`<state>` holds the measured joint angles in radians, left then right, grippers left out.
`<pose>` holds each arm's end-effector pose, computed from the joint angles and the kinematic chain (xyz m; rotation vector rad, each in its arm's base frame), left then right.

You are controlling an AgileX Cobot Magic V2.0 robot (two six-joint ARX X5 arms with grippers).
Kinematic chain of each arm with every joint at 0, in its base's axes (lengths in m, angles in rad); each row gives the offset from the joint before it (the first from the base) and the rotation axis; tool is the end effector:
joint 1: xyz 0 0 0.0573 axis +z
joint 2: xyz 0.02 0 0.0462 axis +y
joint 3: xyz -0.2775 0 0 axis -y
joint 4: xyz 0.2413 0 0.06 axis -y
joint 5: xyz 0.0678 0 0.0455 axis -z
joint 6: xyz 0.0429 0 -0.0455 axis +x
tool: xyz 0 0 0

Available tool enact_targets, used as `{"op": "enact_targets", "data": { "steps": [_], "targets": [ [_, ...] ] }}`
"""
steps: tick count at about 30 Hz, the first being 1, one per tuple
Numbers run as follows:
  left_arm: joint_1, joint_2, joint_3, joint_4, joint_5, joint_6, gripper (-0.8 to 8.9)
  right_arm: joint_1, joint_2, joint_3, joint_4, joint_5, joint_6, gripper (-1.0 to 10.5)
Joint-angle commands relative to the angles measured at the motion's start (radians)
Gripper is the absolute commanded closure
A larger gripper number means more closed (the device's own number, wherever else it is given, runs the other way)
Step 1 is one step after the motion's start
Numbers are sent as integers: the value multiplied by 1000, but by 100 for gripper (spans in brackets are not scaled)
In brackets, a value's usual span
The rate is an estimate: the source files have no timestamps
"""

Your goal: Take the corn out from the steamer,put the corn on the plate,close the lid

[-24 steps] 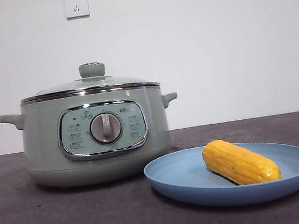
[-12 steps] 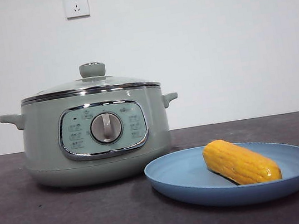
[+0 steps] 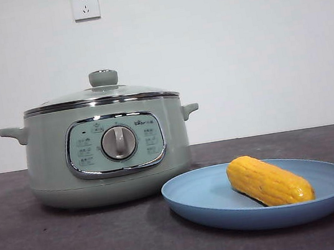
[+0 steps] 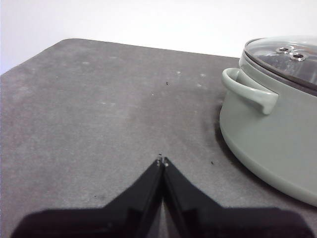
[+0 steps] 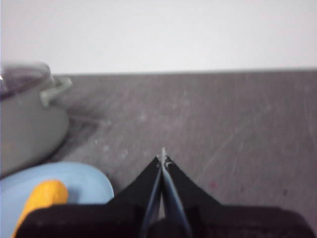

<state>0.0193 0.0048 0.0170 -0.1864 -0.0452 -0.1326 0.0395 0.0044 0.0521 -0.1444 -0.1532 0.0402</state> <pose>0.0920 0.0037 0.1486 -0.1300 0.1697 0.0758 0.0900 0.0101 0.1655 0.0455 0.1006 0.1906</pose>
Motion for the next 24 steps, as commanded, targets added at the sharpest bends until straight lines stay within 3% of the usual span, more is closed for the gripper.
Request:
{"op": "enact_targets", "data": {
  "steps": [1,24],
  "targets": [
    [2,-3,-13,6,-4,-5,817,-1,-3,-47,10,3,57,946],
    [2,-3,-13,6,-4,-5,817,0,-3,-47,-23,3,56,946]
  ]
}}
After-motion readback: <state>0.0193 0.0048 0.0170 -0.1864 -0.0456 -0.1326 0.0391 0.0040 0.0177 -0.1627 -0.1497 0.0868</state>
